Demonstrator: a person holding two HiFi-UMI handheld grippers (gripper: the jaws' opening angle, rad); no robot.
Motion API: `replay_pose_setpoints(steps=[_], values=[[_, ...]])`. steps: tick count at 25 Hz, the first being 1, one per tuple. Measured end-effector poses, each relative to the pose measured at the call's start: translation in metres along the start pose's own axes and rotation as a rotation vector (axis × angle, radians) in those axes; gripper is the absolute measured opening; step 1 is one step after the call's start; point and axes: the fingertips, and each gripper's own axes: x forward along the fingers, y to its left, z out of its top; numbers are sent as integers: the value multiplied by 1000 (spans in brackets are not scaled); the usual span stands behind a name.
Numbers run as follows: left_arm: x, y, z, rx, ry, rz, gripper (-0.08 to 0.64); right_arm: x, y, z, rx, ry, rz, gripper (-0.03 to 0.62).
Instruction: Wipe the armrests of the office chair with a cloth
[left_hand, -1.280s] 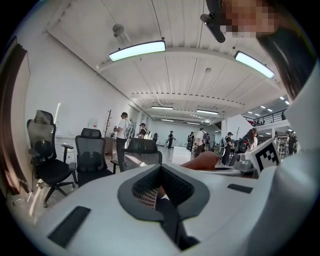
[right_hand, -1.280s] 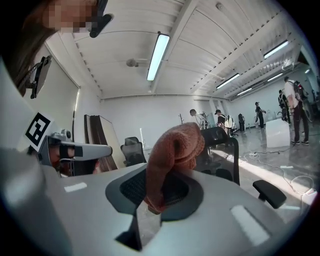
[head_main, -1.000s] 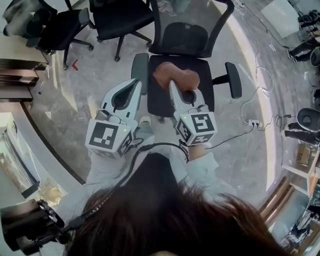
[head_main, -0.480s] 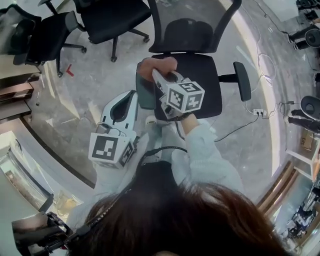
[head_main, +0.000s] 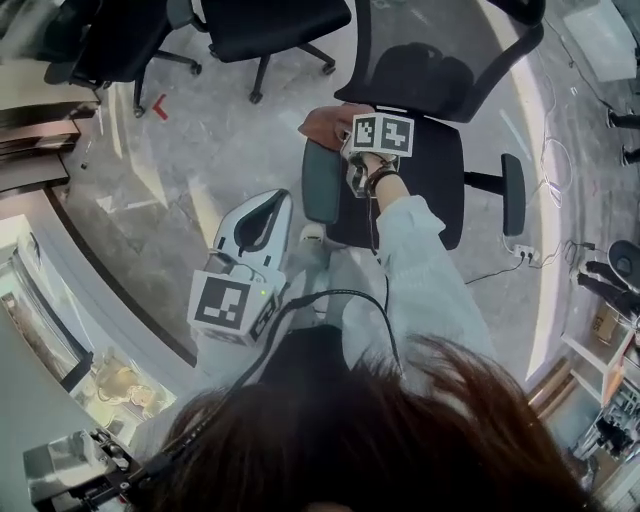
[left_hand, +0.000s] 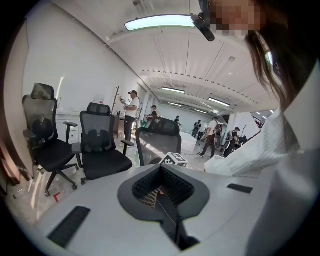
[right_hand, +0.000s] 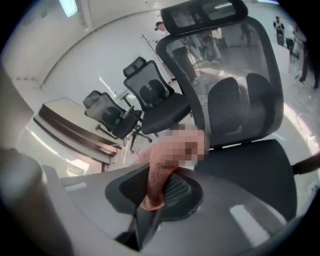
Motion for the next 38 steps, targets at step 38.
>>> replay_pose_setpoints(steps=[38], values=[[-6, -11, -9, 2, 5, -19, 3, -67, 29, -141, -410, 236, 103, 46]])
